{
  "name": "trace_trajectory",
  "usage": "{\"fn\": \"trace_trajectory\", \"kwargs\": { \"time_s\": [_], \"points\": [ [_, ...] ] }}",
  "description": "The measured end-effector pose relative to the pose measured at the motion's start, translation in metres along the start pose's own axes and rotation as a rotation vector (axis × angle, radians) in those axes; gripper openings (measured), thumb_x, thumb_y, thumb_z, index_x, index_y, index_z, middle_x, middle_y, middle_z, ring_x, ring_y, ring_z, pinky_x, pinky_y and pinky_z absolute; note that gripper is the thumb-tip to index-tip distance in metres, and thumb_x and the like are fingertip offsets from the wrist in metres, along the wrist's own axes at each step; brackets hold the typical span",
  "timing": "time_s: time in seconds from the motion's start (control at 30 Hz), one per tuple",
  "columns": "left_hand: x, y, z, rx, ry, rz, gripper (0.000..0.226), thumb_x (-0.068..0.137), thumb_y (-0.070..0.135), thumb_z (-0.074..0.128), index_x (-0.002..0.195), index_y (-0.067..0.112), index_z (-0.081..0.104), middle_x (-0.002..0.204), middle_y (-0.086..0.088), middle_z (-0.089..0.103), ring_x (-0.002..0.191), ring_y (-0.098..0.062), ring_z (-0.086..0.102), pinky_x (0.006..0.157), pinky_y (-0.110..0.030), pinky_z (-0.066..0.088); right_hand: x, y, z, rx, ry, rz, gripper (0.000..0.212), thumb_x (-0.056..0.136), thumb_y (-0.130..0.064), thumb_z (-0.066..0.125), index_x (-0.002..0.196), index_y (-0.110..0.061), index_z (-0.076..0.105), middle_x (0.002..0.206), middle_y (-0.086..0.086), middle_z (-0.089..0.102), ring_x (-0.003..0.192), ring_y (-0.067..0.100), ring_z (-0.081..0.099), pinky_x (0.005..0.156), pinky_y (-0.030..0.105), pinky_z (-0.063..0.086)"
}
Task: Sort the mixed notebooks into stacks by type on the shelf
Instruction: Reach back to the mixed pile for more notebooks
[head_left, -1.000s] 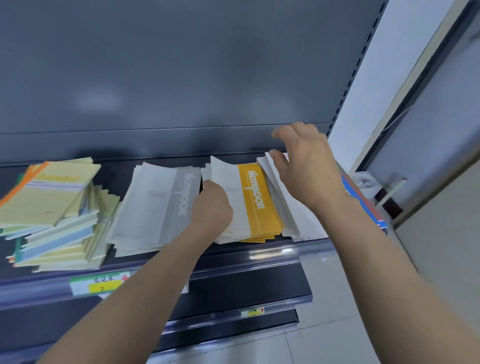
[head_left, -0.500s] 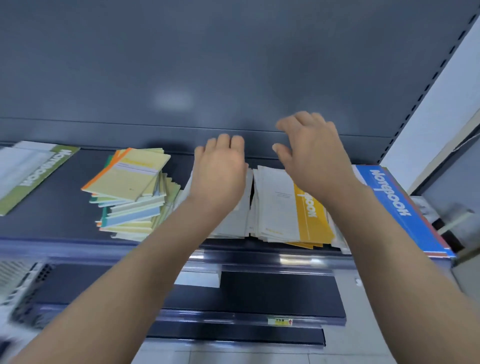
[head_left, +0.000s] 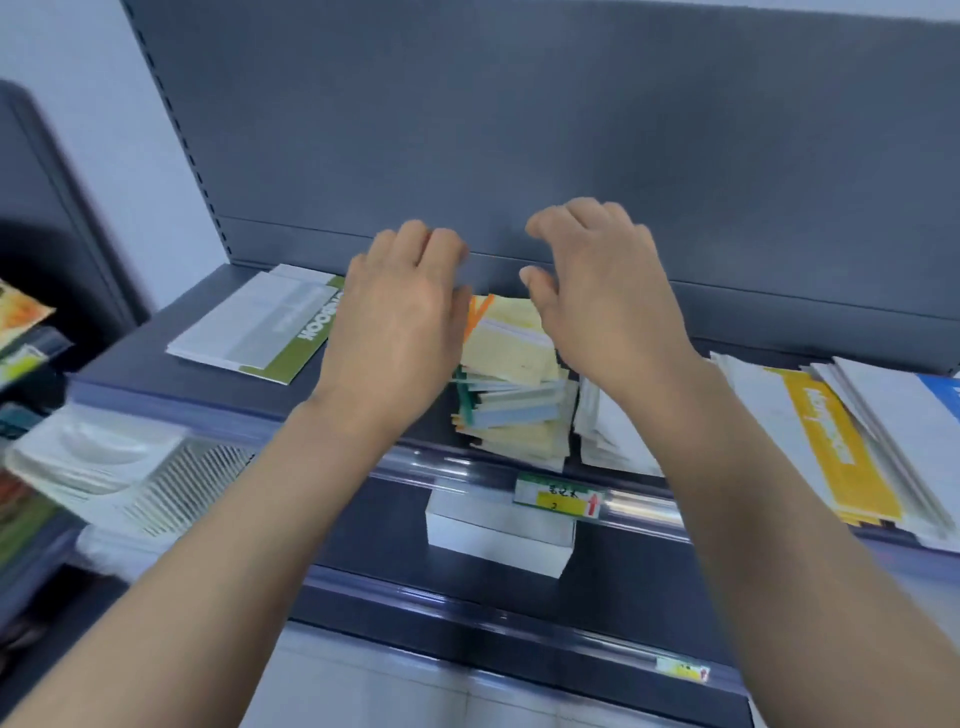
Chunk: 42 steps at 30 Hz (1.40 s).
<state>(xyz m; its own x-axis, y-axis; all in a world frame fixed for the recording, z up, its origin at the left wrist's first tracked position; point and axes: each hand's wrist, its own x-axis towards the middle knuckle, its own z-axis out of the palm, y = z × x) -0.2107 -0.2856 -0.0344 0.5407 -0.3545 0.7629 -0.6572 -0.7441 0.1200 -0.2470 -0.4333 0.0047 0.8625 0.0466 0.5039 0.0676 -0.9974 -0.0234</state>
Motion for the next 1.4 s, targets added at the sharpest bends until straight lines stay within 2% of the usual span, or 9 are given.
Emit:
{"fn": "trace_trajectory", "kwargs": {
  "time_s": [0.13,0.23,0.47,0.97,1.17,1.27,1.4],
  "points": [
    [-0.026,-0.061,-0.026,0.016,-0.026,-0.058,0.021,0.082,0.014,0.050,0.096,0.000,0.058,0.087,-0.018,0.058,0.078,-0.039,0.055,0.067,-0.049,0.049,0.016,-0.067,0.021,0.036,-0.012,-0.025,0.027,0.094,-0.023,0.048,0.119,-0.013,0.051,0.120,0.005,0.052,0.110,0.027,0.044,0.089,0.036,0.032],
    [-0.041,-0.101,-0.043,0.023,-0.035,-0.105,0.021,0.083,0.012,0.052,0.098,0.000,0.059,0.088,-0.018,0.059,0.080,-0.038,0.056,0.068,-0.049,0.049,0.030,-0.107,0.037,0.057,-0.025,-0.040,0.025,0.095,-0.022,0.047,0.118,-0.013,0.051,0.118,0.005,0.052,0.107,0.027,0.044,0.087,0.036,0.032],
    [-0.060,-0.184,-0.065,0.101,-0.050,-0.228,0.021,0.084,0.010,0.057,0.102,0.000,0.058,0.095,-0.018,0.059,0.086,-0.039,0.056,0.072,-0.049,0.048,0.070,-0.180,0.076,0.112,-0.084,-0.127,0.027,0.096,-0.021,0.044,0.122,-0.014,0.049,0.122,0.005,0.050,0.112,0.025,0.043,0.090,0.036,0.033],
    [-0.032,-0.309,-0.004,0.111,-0.252,-0.497,0.025,0.089,0.015,0.058,0.112,0.003,0.054,0.106,-0.014,0.055,0.095,-0.033,0.053,0.080,-0.046,0.044,0.188,-0.212,0.166,0.198,-0.133,-0.132,0.025,0.096,-0.022,0.046,0.118,-0.010,0.051,0.117,0.007,0.052,0.108,0.027,0.045,0.088,0.036,0.035],
    [-0.029,-0.347,0.050,0.017,-0.623,-0.853,0.046,0.087,0.039,0.062,0.113,0.004,0.046,0.115,-0.013,0.051,0.100,-0.032,0.053,0.073,-0.036,0.040,0.202,-0.202,0.195,0.171,-0.192,-0.003,0.022,0.093,-0.016,0.048,0.113,-0.007,0.054,0.113,0.010,0.055,0.106,0.030,0.047,0.089,0.040,0.039],
    [-0.027,-0.367,0.072,0.010,-0.761,-0.897,0.059,0.082,0.048,0.065,0.112,0.001,0.045,0.116,-0.016,0.051,0.105,-0.034,0.051,0.075,-0.039,0.042,0.204,-0.199,0.204,0.172,-0.198,0.093,0.024,0.092,-0.015,0.049,0.114,-0.007,0.054,0.114,0.011,0.056,0.106,0.030,0.047,0.089,0.040,0.039],
    [-0.022,-0.383,0.089,-0.007,-0.903,-0.894,0.074,0.076,0.050,0.071,0.123,0.002,0.041,0.124,-0.015,0.045,0.110,-0.033,0.050,0.082,-0.041,0.046,0.205,-0.200,0.210,0.141,-0.225,0.191,0.031,0.093,-0.018,0.050,0.123,-0.009,0.051,0.119,0.011,0.055,0.110,0.029,0.047,0.092,0.039,0.039]
  ]
}}
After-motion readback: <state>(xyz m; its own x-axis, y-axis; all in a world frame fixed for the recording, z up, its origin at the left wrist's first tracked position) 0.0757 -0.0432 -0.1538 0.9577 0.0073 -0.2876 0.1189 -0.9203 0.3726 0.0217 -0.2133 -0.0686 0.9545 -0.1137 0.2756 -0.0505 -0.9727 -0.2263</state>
